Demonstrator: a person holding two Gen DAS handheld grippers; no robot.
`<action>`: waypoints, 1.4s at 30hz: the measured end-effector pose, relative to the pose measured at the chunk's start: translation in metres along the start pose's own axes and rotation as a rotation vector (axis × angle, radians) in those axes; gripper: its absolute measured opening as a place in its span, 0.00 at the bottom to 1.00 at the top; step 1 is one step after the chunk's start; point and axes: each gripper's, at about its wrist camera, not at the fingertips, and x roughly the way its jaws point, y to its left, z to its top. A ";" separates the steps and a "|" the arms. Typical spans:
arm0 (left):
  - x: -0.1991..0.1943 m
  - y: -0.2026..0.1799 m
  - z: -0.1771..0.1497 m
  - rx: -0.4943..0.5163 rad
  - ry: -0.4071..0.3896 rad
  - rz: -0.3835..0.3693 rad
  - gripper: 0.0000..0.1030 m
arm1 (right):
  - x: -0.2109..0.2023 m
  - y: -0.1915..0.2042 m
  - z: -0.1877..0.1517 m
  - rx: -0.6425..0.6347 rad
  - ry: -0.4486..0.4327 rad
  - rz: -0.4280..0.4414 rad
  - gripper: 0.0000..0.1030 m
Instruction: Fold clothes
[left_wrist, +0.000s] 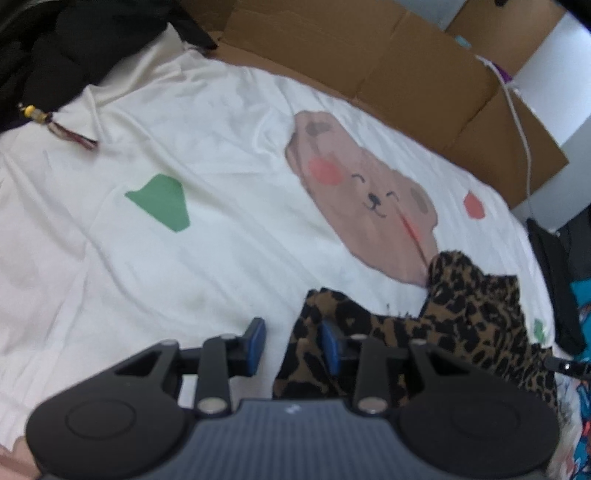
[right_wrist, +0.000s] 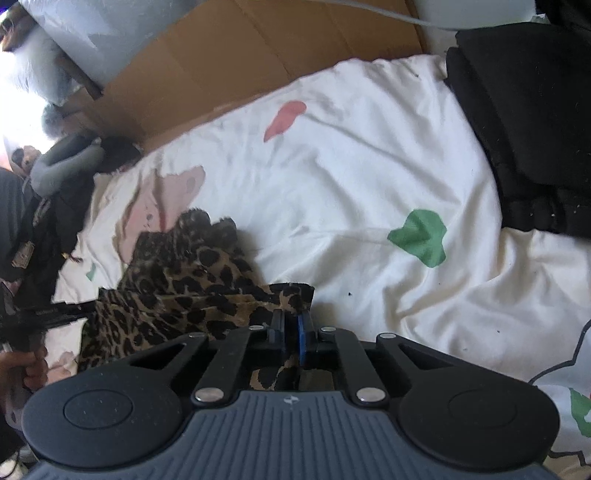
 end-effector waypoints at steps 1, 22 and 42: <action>0.001 -0.001 0.000 0.005 0.002 0.002 0.38 | 0.003 0.000 0.000 -0.006 0.007 -0.008 0.12; 0.023 -0.038 -0.009 0.201 0.054 0.111 0.41 | 0.031 0.018 -0.006 -0.222 0.081 -0.026 0.14; -0.069 -0.035 -0.007 0.064 -0.154 0.064 0.02 | -0.054 0.034 -0.001 -0.099 -0.117 0.002 0.05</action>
